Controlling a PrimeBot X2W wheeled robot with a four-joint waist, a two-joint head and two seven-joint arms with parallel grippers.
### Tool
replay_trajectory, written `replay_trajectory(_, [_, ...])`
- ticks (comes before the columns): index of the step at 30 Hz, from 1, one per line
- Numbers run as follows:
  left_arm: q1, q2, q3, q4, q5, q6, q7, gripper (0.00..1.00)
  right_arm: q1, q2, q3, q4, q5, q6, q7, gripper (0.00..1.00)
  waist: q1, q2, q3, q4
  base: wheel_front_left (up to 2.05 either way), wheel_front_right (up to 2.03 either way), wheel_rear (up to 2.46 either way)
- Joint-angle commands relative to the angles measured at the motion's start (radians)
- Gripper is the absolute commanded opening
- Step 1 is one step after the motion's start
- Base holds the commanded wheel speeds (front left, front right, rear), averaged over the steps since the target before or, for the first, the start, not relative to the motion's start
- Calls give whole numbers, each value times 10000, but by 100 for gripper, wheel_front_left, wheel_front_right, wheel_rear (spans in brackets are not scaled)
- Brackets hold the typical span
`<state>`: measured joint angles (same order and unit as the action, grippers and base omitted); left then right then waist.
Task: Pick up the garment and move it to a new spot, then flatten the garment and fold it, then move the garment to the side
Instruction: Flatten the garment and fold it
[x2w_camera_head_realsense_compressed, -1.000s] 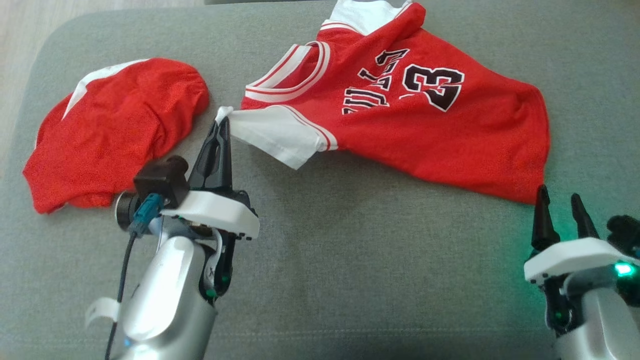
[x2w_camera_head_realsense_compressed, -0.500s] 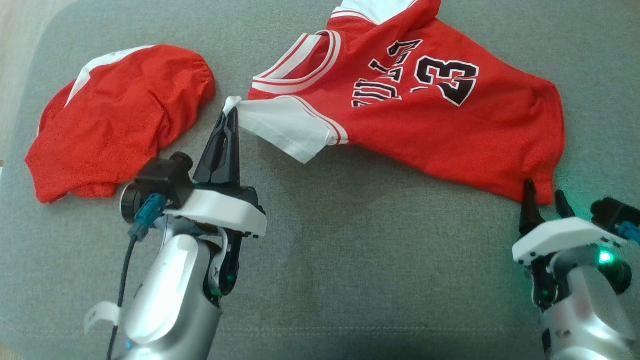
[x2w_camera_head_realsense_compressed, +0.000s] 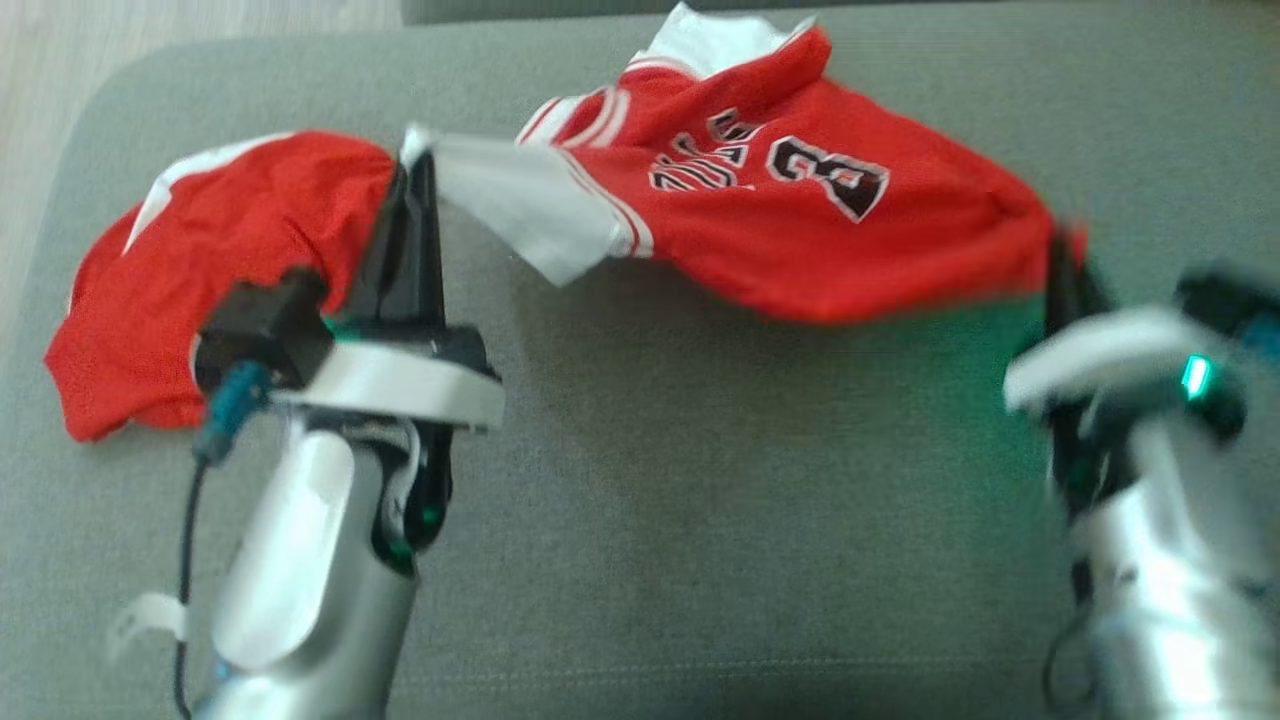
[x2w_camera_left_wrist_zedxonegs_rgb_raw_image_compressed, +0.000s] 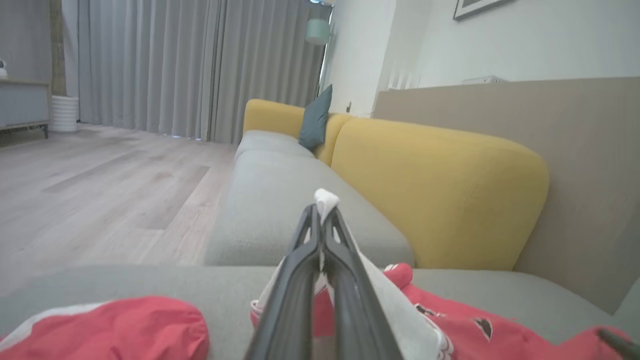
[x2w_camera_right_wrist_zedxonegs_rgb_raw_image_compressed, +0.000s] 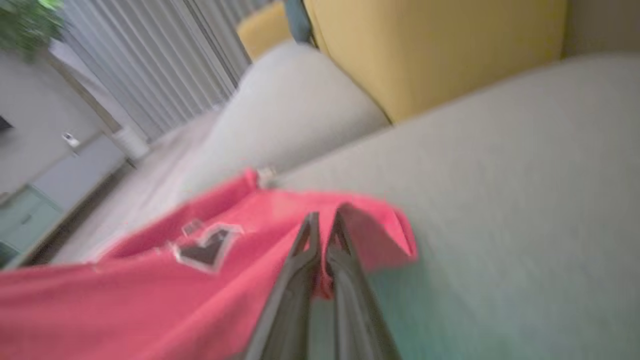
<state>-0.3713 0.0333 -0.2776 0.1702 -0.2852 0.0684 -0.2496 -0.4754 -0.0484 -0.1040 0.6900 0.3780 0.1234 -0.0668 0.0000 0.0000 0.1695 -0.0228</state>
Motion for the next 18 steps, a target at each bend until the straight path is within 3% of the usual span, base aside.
replay_trajectory(1, [-872,170,452,-632,112,-131,-122,0,-837,-18,290,-1292,-57,73,413,0,0,0,-307,-192,0,0,0])
replay_trajectory(9, [-2687,172,826,-1485,195,-375,-122,0,-1688,-18,97,-5301,150,73,2584,0,0,0,-1320,-499,0,0,0])
replay_trajectory(18, [-3311,360,787,-2308,418,-332,146,0,-1519,-18,-220,-7851,262,73,3681,0,0,0,-2076,-556,0,0,0])
